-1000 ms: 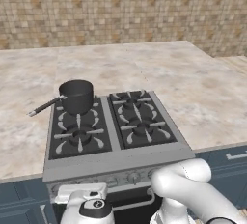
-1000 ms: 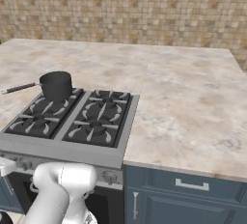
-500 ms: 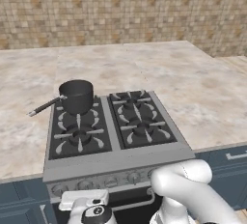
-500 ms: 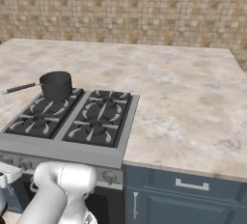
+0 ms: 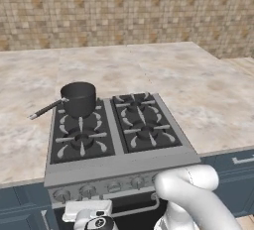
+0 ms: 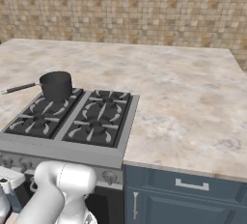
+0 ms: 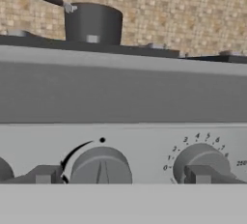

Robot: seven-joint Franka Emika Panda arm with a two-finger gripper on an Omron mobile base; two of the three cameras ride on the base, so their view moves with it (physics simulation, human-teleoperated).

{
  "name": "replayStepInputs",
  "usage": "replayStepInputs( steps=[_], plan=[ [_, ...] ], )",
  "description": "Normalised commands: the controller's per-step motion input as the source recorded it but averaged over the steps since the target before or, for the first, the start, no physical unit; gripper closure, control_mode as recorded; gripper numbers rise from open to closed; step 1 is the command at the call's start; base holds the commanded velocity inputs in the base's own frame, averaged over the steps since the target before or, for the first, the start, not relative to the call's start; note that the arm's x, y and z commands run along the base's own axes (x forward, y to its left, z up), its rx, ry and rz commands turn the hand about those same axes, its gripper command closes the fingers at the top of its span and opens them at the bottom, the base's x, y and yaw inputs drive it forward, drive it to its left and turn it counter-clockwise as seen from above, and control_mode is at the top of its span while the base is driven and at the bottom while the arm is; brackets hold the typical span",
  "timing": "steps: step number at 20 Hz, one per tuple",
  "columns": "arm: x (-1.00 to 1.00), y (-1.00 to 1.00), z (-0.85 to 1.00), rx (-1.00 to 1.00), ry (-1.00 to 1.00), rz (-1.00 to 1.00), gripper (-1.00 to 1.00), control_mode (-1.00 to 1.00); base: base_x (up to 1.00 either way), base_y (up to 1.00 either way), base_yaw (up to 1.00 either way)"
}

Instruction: Turn on the rear left burner of the stove.

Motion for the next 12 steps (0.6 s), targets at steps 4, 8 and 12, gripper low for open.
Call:
replayStepInputs(
  steps=[4, 8, 12],
  plan=[
    [0.18, 0.00, -0.26, 0.00, 0.00, 0.00, -1.00, -1.00, 0.00, 0.00, 0.00],
    [0.19, 0.00, -0.32, 0.00, 0.00, 0.00, -1.00, -1.00, 0.00, 0.00, 0.00],
    [0.24, 0.00, -0.40, 0.00, 0.00, 0.00, -1.00, -1.00, 0.00, 0.00, 0.00]
  ],
)
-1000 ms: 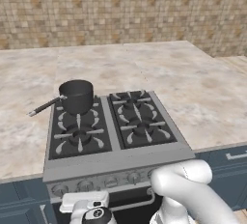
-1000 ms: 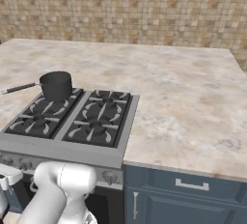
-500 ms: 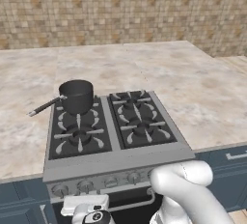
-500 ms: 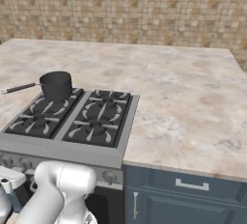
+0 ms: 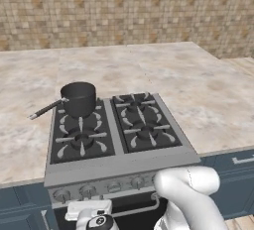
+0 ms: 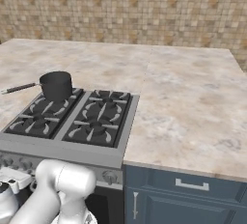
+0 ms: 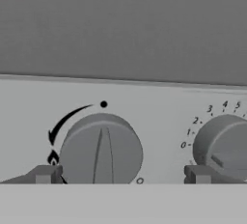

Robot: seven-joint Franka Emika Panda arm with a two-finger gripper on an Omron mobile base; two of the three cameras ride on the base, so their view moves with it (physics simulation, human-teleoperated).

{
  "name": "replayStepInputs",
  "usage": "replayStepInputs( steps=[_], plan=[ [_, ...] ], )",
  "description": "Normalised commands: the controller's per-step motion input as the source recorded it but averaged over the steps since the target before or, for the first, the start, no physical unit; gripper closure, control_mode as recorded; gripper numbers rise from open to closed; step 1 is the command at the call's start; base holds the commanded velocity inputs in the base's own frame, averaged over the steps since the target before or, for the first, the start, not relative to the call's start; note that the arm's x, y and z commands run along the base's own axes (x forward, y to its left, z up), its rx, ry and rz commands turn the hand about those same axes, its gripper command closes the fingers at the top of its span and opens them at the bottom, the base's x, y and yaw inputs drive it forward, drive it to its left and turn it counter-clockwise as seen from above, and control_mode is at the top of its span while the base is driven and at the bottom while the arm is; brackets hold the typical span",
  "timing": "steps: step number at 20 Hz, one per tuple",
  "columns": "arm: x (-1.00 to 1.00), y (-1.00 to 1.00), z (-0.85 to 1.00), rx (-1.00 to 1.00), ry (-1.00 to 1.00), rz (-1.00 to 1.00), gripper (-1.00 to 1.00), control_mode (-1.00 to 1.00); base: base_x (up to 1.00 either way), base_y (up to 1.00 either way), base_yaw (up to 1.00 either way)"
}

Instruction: Turn on the rear left burner of the stove.

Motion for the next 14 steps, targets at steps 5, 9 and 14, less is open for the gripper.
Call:
replayStepInputs(
  steps=[5, 9, 14],
  plan=[
    [0.31, 0.00, -0.29, 0.00, 0.00, 0.00, -1.00, -1.00, 0.00, 0.00, 0.00],
    [0.30, 0.06, -0.15, 0.00, 0.00, 0.00, -1.00, -1.00, 0.00, 0.00, 0.00],
    [0.33, 0.14, -0.10, 0.00, 0.00, 0.00, -1.00, -1.00, 0.00, 0.00, 0.00]
  ],
)
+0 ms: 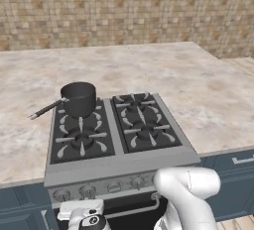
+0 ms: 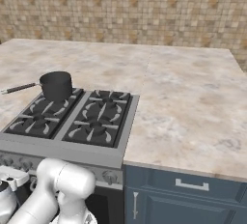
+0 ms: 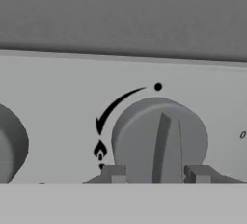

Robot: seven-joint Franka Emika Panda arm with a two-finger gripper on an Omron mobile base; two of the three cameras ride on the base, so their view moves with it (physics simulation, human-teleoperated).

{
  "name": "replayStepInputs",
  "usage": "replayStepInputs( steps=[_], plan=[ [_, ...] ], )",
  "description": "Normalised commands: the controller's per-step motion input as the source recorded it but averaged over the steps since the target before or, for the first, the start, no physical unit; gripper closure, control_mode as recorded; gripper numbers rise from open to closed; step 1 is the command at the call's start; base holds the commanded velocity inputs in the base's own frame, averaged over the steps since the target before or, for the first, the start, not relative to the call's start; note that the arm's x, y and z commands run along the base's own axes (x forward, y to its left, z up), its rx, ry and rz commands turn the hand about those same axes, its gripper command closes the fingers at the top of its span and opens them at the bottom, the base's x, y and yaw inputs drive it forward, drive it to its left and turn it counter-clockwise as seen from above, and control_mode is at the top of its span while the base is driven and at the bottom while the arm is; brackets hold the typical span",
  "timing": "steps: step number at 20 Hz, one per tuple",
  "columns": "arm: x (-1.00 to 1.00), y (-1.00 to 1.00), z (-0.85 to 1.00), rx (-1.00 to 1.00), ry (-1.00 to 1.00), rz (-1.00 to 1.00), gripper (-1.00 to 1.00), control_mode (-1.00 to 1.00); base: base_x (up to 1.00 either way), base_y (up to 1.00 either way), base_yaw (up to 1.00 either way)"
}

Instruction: Turn on the rear left burner of the stove.

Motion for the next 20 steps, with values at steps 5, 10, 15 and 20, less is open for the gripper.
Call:
replayStepInputs(
  steps=[5, 10, 15, 20],
  plan=[
    [0.32, 0.06, -0.05, 0.00, 0.01, 0.00, 1.00, -1.00, 0.00, 0.00, 0.00],
    [0.39, 0.00, 0.00, 0.00, 0.10, 0.00, 1.00, -1.00, 0.00, 0.00, 0.00],
    [0.63, -0.11, 0.00, 0.00, 0.18, 0.11, 1.00, -1.00, 0.00, 0.00, 0.00],
    [0.53, -0.13, 0.00, 0.00, 0.18, 0.12, 1.00, -1.00, 0.00, 0.00, 0.00]
  ],
)
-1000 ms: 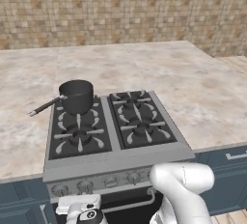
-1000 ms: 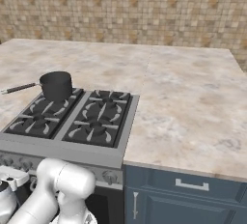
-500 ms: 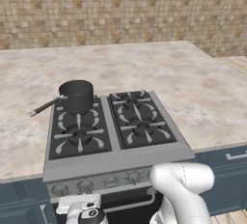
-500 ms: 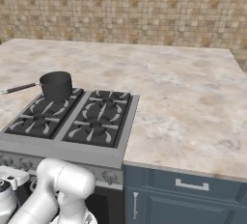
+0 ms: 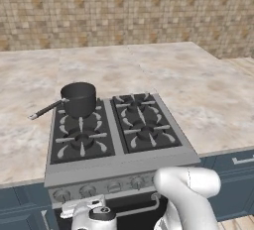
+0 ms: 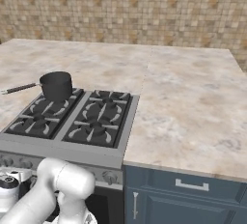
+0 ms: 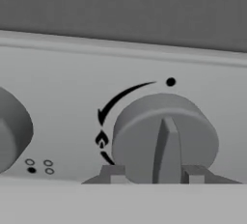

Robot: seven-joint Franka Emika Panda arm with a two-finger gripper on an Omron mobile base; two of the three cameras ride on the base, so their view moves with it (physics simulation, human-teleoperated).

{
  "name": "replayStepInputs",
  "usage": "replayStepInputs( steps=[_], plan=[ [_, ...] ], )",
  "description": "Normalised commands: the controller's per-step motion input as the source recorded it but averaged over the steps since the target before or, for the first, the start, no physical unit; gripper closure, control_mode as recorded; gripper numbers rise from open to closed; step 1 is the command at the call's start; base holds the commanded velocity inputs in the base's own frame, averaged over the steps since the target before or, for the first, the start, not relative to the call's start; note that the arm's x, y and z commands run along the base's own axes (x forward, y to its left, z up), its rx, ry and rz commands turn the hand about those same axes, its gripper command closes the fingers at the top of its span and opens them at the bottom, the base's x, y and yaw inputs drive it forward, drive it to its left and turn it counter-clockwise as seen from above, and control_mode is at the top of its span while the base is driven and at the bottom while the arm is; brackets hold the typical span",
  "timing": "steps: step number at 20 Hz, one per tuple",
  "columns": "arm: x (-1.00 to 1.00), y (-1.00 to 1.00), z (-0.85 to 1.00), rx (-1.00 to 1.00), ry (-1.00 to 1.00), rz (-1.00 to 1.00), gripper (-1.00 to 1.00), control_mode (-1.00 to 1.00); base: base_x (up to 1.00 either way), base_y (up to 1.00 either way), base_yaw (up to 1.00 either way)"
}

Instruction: Turn on the rear left burner of the stove.

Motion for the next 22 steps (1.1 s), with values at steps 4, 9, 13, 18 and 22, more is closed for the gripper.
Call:
replayStepInputs(
  steps=[4, 9, 13, 18, 22],
  plan=[
    [0.38, -0.03, 0.00, -0.03, 0.15, 0.10, 1.00, -1.00, 0.00, 0.00, 0.00],
    [0.27, 0.00, -0.02, -0.29, 0.14, 0.01, 1.00, -1.00, 0.00, 0.00, 0.00],
    [0.43, -0.01, -0.03, -0.50, 0.07, -0.01, 1.00, -1.00, 0.00, 0.00, 0.00],
    [0.33, -0.14, 0.00, -0.56, 0.09, 0.00, 1.00, -1.00, 0.00, 0.00, 0.00],
    [0.31, -0.14, 0.00, -0.57, 0.00, 0.13, 1.00, -1.00, 0.00, 0.00, 0.00]
  ],
)
